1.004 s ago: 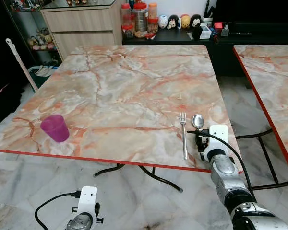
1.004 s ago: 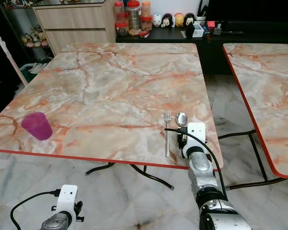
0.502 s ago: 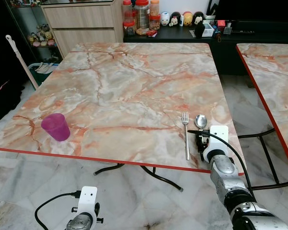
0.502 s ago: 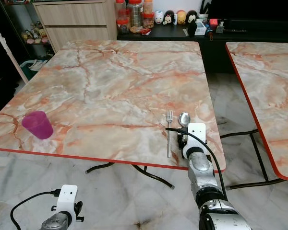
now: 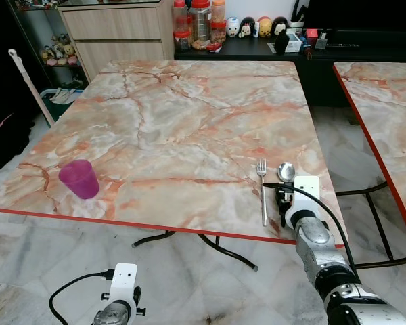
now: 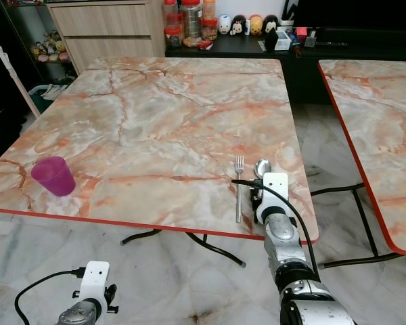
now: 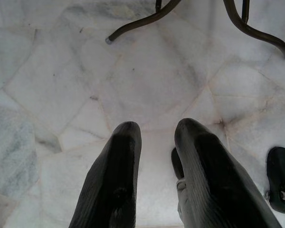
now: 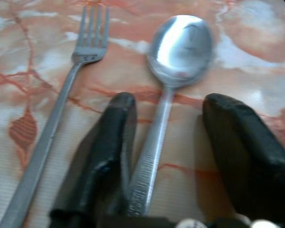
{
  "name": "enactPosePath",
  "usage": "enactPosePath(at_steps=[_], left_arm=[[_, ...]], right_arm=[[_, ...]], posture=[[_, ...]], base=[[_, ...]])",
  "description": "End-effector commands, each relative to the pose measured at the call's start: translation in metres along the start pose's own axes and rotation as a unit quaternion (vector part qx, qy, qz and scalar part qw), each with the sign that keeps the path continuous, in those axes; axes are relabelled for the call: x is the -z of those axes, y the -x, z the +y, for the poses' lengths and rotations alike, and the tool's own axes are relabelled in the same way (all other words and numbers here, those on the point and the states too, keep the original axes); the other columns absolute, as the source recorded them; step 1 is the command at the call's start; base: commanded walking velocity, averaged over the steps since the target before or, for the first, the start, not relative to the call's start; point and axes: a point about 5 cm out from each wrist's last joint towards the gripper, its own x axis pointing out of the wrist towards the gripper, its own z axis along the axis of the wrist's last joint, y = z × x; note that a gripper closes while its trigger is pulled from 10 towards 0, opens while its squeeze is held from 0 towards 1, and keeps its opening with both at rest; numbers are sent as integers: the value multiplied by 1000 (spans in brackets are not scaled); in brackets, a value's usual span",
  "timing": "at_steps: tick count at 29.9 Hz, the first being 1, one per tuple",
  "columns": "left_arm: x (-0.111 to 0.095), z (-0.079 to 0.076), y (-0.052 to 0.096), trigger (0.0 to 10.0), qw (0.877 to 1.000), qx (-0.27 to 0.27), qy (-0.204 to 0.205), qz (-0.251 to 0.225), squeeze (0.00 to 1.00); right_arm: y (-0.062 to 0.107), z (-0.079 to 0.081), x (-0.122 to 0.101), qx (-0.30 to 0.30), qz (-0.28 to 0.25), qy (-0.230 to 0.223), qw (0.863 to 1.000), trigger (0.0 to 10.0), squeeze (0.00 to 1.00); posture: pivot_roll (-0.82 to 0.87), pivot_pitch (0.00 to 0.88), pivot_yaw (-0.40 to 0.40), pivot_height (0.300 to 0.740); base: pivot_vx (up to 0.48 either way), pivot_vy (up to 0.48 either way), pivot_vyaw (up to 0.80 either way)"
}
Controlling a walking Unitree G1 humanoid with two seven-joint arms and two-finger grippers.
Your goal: Setting the table
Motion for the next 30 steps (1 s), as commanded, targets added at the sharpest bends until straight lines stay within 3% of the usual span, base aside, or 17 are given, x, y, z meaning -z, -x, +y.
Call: enactPosePath(at_steps=[1, 30], left_arm=[[5, 1, 1, 10000, 1000, 2, -2, 14, 0], [4, 0, 0, 10000, 1000, 15, -5, 15, 0]], right_arm=[[1, -1, 6, 3, 23, 0, 1000, 0, 0], [2, -4, 13, 9, 41, 3, 999, 0, 0]], posture=[[-61, 53, 46, 740], [-59, 50, 47, 740]], base=[[0, 0, 0], [0, 0, 0]])
